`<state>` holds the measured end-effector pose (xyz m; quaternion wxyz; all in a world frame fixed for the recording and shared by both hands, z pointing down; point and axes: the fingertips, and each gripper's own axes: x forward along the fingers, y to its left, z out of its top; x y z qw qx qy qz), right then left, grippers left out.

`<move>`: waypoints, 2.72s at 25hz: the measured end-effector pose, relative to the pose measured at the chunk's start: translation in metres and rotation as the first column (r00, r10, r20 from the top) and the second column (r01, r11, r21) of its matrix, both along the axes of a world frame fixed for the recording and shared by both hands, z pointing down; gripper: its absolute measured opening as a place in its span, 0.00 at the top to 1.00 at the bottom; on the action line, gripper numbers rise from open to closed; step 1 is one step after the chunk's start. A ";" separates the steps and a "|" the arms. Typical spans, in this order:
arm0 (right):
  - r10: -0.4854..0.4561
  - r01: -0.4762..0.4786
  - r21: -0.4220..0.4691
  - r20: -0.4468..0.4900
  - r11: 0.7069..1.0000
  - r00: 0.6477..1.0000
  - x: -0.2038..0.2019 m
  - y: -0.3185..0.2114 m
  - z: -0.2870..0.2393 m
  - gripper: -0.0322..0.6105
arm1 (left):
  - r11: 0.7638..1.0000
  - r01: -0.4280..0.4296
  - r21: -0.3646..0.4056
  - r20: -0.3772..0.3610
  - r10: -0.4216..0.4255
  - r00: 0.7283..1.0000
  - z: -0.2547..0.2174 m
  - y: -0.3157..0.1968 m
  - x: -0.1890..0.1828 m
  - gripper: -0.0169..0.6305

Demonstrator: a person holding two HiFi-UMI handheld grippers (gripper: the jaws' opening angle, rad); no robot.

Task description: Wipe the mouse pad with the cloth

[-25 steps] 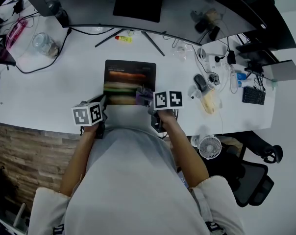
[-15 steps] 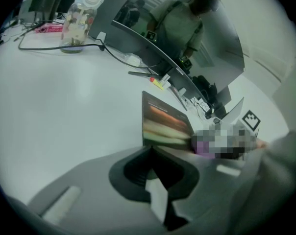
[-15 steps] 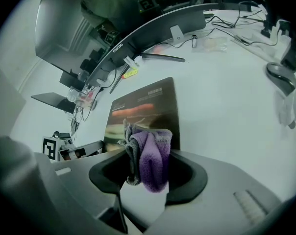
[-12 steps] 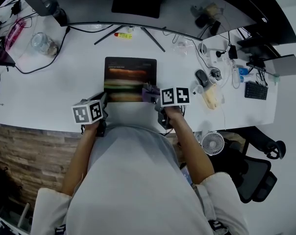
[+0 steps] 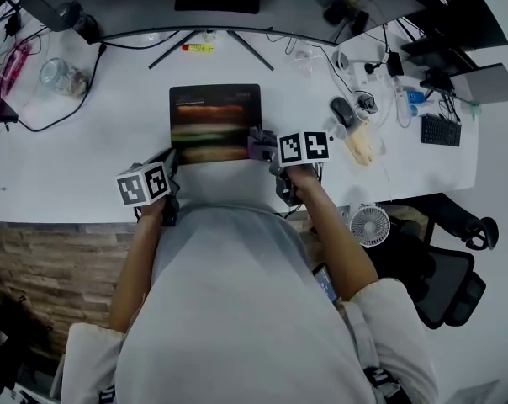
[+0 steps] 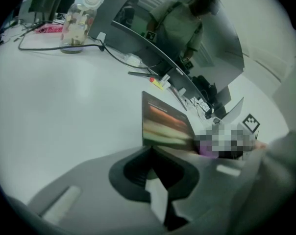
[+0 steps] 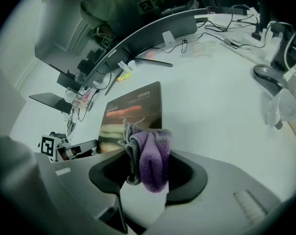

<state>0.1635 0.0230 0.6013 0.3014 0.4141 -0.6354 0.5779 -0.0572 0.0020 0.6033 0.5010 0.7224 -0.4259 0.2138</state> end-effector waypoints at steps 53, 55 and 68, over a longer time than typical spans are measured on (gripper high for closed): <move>0.061 0.001 0.837 -0.040 0.547 0.997 -0.028 0.071 -0.258 0.67 | 0.683 -0.182 0.707 0.101 0.157 0.982 -0.254 0.030 -0.003 0.97; 0.056 -0.001 0.846 -0.034 0.533 0.998 -0.028 0.069 -0.266 0.67 | 0.684 -0.190 0.704 0.110 0.160 0.981 -0.259 0.032 0.001 0.97; 0.027 0.038 0.828 -0.064 0.559 0.998 -0.039 0.072 -0.266 0.67 | 0.734 -0.208 0.646 0.154 0.141 0.978 -0.252 0.046 0.003 0.97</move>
